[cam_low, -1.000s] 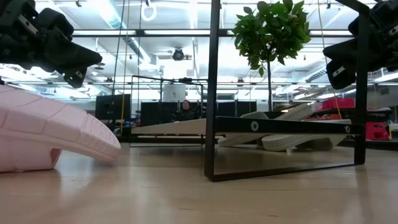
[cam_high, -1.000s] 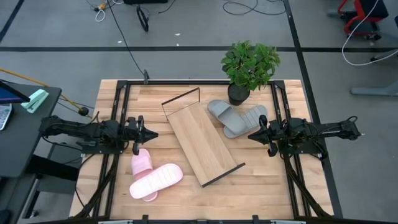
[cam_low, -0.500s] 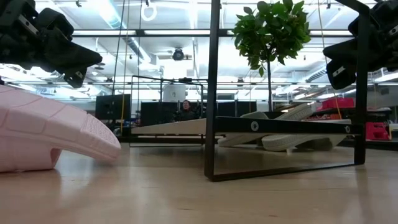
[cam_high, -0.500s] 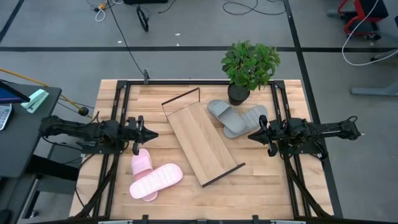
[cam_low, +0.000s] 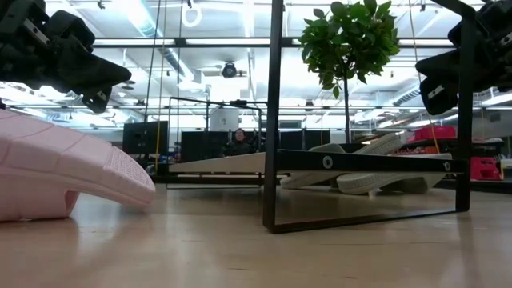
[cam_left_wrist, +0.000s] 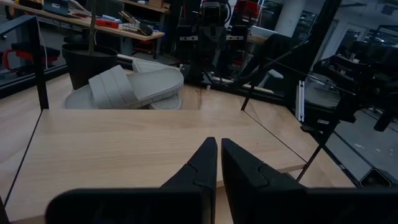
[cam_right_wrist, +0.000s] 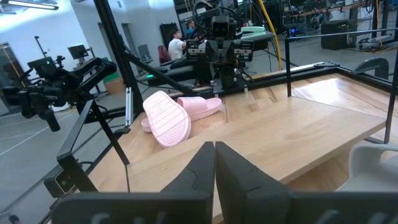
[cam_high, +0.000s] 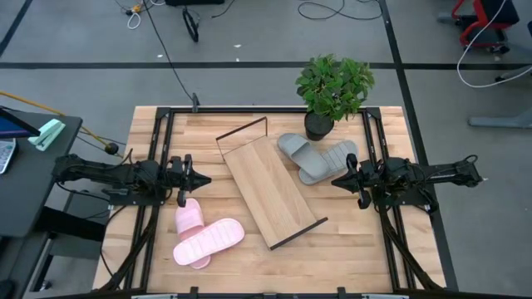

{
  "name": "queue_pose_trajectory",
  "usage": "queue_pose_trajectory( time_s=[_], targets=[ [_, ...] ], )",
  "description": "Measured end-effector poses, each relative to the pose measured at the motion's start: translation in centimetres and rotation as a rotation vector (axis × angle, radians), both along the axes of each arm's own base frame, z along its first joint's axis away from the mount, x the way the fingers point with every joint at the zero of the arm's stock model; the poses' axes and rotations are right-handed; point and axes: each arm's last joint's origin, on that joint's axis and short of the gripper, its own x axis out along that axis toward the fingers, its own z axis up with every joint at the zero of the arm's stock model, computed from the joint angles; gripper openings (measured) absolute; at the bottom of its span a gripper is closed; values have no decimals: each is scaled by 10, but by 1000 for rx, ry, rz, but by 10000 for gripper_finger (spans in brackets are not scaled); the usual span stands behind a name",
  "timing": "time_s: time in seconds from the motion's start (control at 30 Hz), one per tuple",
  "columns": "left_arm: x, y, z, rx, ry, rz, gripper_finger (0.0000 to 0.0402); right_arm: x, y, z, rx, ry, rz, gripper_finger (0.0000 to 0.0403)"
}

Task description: Pick and place slides into the shelf

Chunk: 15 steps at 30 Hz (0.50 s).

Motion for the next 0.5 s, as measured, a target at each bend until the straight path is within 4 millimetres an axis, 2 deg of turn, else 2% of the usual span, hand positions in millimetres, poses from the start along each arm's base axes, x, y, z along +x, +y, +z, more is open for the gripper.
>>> queue_pose_trajectory(
  time_s=[0.27,0.5],
  targets=[
    [0,0,0,0,1,0,39,0,0,0,0,0,0,18],
    [0,0,0,0,1,0,31,0,0,0,0,0,-1,18]
  ],
)
